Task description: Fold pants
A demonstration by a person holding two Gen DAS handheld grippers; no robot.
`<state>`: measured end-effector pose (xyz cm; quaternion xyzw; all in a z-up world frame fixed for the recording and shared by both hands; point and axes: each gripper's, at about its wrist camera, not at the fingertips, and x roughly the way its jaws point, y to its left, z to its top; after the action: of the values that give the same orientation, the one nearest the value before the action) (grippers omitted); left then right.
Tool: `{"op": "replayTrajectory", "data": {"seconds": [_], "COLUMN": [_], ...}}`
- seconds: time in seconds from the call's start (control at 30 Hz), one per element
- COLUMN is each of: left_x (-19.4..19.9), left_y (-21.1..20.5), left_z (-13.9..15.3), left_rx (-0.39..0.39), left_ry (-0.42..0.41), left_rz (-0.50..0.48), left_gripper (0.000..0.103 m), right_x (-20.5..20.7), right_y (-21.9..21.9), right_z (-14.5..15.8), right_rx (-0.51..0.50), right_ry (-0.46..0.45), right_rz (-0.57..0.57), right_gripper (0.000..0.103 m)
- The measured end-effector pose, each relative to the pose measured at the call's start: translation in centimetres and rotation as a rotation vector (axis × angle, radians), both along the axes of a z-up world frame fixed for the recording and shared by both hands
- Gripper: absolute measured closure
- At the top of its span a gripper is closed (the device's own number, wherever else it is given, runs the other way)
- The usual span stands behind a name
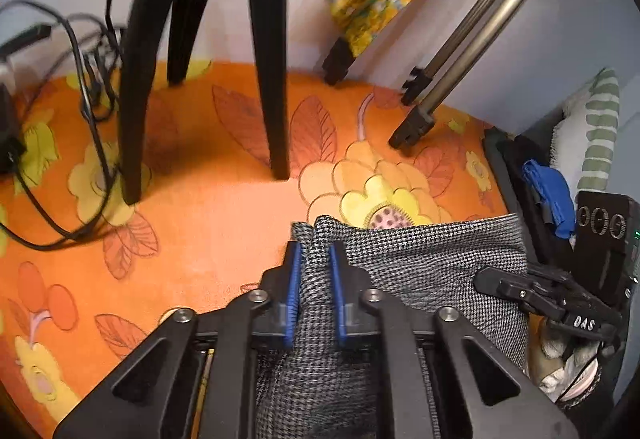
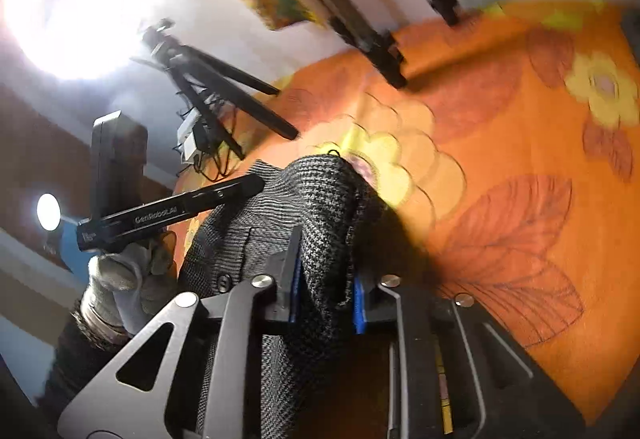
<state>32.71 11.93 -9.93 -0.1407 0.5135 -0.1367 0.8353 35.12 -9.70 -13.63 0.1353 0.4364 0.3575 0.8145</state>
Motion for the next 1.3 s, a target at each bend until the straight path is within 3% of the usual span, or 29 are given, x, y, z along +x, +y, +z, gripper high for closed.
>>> {"op": "replayTrajectory", "data": {"seconds": [0.37,0.67,0.73,0.8,1.03,1.2,1.3], "left_x": [-4.6,-12.9,-14.5,-15.6,-21.8,-24.2,-23.2], "left_y": [1.3,1.8,1.6,1.7,2.5,-2.5,-4.7], "left_z": [6.3,11.7,12.2,12.4,12.4,7.3,4.0], "left_rx": [-0.051,-0.045,-0.012,0.016,0.127,0.111,0.086], "left_ry": [-0.134,-0.247,-0.260,-0.257,-0.293,-0.195,-0.138], "left_rz": [0.020,0.028,0.019,0.030,0.074,-0.132,-0.171], "left_gripper": [0.094,0.096,0.096,0.091,0.090,0.090,0.090], "right_x": [-6.1,-14.6,-16.4,-17.4,-17.7,-18.3,-18.8], "right_y": [1.9,3.4,3.9,4.2,4.6,4.7,4.8], "right_z": [7.0,11.1,11.4,11.6,11.7,12.2,12.5], "right_rx": [-0.089,-0.181,-0.205,-0.221,-0.211,-0.209,-0.207], "right_ry": [-0.252,-0.463,-0.491,-0.521,-0.529,-0.553,-0.564], "right_rz": [0.079,0.192,0.206,0.204,0.157,0.163,0.167], "right_gripper": [0.088,0.088,0.088,0.089,0.090,0.090,0.090]}}
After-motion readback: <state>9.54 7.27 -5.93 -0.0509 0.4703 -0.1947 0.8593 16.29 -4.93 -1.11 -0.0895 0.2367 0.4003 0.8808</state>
